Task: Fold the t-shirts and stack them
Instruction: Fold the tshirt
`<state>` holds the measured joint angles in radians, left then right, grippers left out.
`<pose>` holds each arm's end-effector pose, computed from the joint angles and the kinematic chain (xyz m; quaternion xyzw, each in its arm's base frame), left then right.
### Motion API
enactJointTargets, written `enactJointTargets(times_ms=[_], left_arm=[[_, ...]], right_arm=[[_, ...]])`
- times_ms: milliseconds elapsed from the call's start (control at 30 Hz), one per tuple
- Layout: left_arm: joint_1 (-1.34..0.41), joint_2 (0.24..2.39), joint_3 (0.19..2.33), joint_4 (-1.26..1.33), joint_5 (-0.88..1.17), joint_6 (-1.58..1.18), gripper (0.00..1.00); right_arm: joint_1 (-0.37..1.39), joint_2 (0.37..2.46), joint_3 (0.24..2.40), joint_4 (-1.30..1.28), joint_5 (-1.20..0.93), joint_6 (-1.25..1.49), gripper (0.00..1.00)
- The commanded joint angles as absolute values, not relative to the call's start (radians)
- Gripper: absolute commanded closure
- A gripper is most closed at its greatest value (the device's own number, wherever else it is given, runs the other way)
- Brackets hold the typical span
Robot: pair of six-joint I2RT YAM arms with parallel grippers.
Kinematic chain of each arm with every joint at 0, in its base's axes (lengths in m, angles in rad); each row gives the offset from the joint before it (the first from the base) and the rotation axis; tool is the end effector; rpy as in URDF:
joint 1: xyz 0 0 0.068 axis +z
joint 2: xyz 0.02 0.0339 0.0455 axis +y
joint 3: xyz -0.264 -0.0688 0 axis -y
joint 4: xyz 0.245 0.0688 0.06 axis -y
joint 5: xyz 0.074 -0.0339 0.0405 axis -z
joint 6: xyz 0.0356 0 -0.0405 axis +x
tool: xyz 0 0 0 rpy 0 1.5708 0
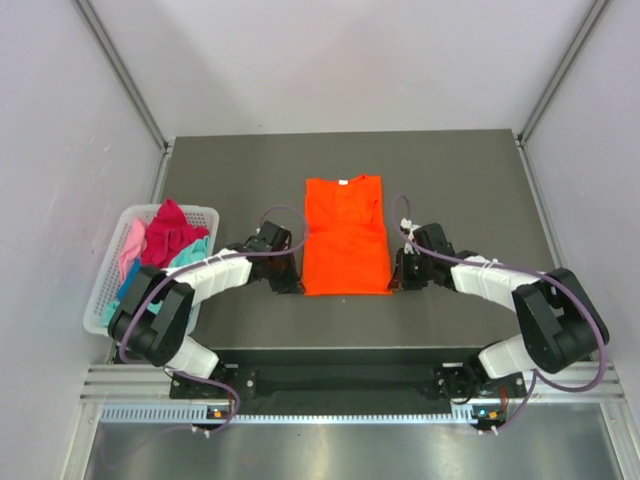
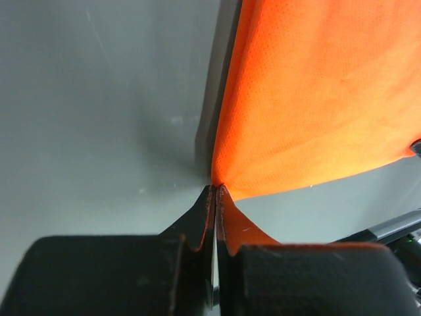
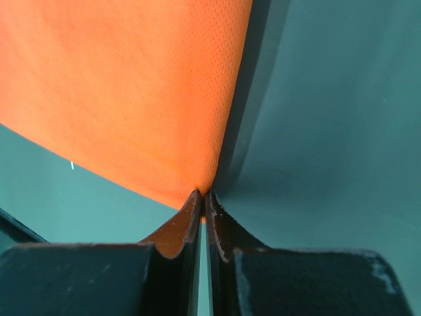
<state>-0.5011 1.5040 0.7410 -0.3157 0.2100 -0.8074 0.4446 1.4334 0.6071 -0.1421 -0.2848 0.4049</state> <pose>0.2353 -0.1373 0.1551 -0.1219 0.9571 -0.2281 0.1303 0.2261 0.1188 0.1464 -0.0609 0.9443 0.2445 0.2117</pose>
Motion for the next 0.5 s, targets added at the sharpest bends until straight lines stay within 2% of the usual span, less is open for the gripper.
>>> enactJointTargets(times_ms=[0, 33, 67, 133, 300, 467], left_arm=[[-0.517, 1.465, 0.753, -0.408, 0.143, -0.834, 0.97], [-0.515, 1.463, 0.791, -0.467, 0.12, -0.828, 0.85], [-0.517, 1.466, 0.817, -0.498, 0.091, -0.822, 0.79], [-0.517, 1.473, 0.914, -0.584, 0.011, -0.789, 0.74], [-0.514, 1.535, 1.092, -0.565, 0.026, -0.706, 0.75], [-0.508, 1.699, 1.236, -0.488, 0.084, -0.658, 0.8]], right_arm=[[0.457, 1.381, 0.586, -0.162, -0.245, 0.413, 0.94], [0.457, 1.359, 0.594, -0.193, -0.229, 0.413, 0.88], [0.457, 1.352, 0.601, -0.21, -0.219, 0.414, 0.84], [0.457, 1.327, 0.639, -0.276, -0.181, 0.417, 0.78], [0.456, 1.353, 0.771, -0.347, -0.14, 0.388, 0.78], [0.453, 1.483, 0.932, -0.318, -0.138, 0.354, 0.85]])
